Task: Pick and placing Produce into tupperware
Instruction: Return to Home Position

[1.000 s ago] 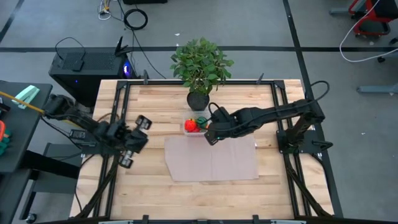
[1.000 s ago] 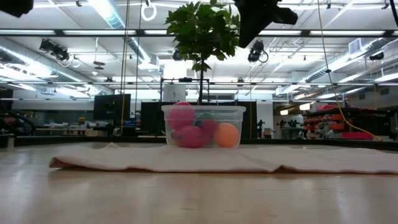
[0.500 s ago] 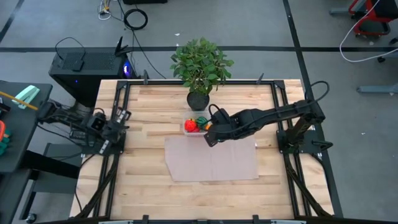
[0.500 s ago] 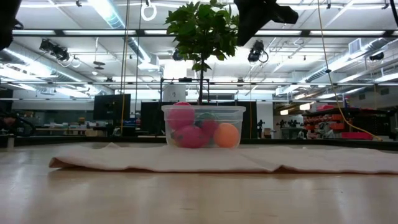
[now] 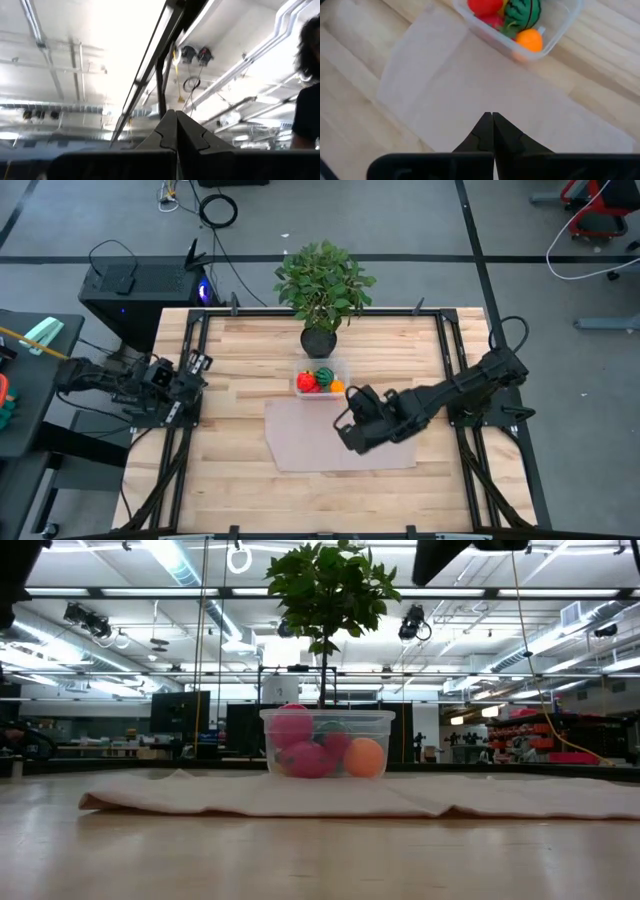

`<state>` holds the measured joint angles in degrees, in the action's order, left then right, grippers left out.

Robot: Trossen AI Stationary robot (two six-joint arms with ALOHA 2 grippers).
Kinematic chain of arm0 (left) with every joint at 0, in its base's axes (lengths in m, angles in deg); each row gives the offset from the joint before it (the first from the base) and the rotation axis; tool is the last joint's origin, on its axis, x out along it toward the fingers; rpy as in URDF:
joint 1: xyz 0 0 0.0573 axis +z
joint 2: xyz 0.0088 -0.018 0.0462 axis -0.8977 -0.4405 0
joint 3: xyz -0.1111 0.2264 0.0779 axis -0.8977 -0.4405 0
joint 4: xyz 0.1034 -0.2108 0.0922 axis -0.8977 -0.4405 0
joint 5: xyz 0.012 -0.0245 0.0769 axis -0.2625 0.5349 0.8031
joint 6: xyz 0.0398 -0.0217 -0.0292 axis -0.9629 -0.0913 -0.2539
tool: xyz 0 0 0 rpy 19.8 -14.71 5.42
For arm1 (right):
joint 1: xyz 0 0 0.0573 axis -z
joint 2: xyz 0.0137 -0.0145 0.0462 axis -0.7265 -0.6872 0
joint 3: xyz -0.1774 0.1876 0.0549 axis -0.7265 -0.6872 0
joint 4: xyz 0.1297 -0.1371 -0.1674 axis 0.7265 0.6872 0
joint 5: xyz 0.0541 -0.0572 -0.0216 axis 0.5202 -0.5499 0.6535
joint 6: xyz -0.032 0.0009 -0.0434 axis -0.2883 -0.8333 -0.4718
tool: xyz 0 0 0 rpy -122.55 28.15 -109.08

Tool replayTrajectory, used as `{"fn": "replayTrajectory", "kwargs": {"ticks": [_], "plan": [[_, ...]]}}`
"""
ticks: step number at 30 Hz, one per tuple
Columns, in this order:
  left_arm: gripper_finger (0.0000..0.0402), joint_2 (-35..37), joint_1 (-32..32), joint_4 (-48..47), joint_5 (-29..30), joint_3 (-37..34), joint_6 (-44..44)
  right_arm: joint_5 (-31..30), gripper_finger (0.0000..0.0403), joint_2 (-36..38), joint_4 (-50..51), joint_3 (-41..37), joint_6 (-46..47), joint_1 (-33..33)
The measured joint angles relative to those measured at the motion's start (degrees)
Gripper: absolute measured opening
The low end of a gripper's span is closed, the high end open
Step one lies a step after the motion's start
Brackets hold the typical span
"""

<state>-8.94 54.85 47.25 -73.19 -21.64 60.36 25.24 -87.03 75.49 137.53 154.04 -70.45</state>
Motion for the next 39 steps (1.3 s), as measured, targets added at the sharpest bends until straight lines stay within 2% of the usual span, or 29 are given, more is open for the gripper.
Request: {"fn": "replayTrajectory", "kwargs": {"ticks": [11,14,19,24,27,31,34,39], "plan": [[0.0001,7.2,12.8,-23.3,-0.4,0.0,9.0,-4.9,0.0,0.0,1.5,0.0,8.6,-9.1],[0.0002,7.8,14.6,-27.5,2.0,0.0,8.7,-6.4,0.0,0.0,3.0,0.0,11.5,-10.6],[0.0002,7.9,15.3,-31.7,6.9,0.0,4.7,-8.5,0.0,0.0,4.8,0.0,16.3,-11.7],[0.0003,8.3,15.3,-38.3,6.9,0.0,4.0,-8.7,0.0,0.0,4.8,0.0,18.0,-11.9],[0.0004,9.6,15.3,-42.5,4.5,0.0,4.1,-8.7,0.0,0.0,4.8,0.0,18.0,-11.9],[0.0002,13.3,15.2,-46.6,0.7,0.0,4.2,-8.7,0.0,0.0,4.8,0.0,17.9,-11.9],[0.0004,17.6,15.3,-51.0,2.5,0.0,4.1,-8.7,0.0,0.0,4.8,0.0,17.9,-11.9],[0.0002,24.0,15.3,-53.0,3.9,0.0,3.0,-8.7,0.0,0.0,4.8,0.0,17.8,-11.9]]}}
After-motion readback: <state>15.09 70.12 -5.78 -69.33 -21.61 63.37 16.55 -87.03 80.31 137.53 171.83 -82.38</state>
